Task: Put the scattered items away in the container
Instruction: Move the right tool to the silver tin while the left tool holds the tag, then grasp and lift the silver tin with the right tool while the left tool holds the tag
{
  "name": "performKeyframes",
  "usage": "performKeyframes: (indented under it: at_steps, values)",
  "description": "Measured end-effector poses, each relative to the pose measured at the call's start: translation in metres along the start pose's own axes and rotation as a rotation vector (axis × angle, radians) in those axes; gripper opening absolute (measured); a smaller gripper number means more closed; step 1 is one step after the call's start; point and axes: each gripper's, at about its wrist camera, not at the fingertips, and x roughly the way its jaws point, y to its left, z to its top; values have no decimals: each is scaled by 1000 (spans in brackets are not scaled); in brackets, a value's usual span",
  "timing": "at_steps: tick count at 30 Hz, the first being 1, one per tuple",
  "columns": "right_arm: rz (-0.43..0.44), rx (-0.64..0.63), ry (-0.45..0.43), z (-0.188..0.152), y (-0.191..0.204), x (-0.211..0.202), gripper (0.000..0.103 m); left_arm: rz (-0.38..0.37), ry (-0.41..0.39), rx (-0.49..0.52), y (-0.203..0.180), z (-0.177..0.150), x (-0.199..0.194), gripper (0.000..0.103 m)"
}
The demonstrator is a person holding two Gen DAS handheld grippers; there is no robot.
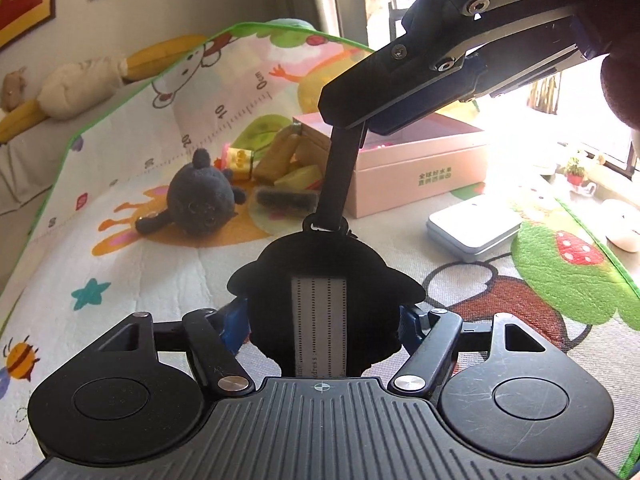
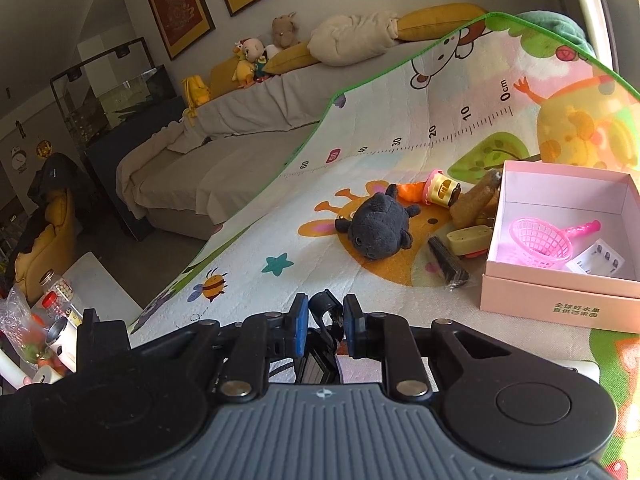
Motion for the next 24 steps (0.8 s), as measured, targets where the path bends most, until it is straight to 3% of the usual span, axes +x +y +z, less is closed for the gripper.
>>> performKeyframes:
  at_steps: [1,3,4,6,9,14,21,23,24]
  values:
    - [-16,2,-14,-1,-4,-4,33,-7,1,2,-2,0,-2,76]
    - [-94,-12,-72,-9,-13,-16,77,-22,4,3,-7,1,-5,76]
    - [-148,-28,-104,-15,-17,-23,88,-31,7,-1,-9,1,-7,76]
    - [-285,-72,-136,-34,-30,-31,92,-47,15,-8,-12,2,-8,76]
    - [-418,-49,-81,-61,-56,-31,95,-61,20,1,-19,4,-9,76]
    - [-439,52,19,-83,-92,-21,98,-68,32,12,-29,9,-7,76]
    - [-465,-19,73,-76,-98,23,100,-52,51,16,-35,20,-5,76]
    - [-443,-18,78,-75,-102,25,97,-54,60,13,-36,23,-3,76]
    - [-431,-24,81,-75,-103,25,90,-57,68,13,-38,25,0,76]
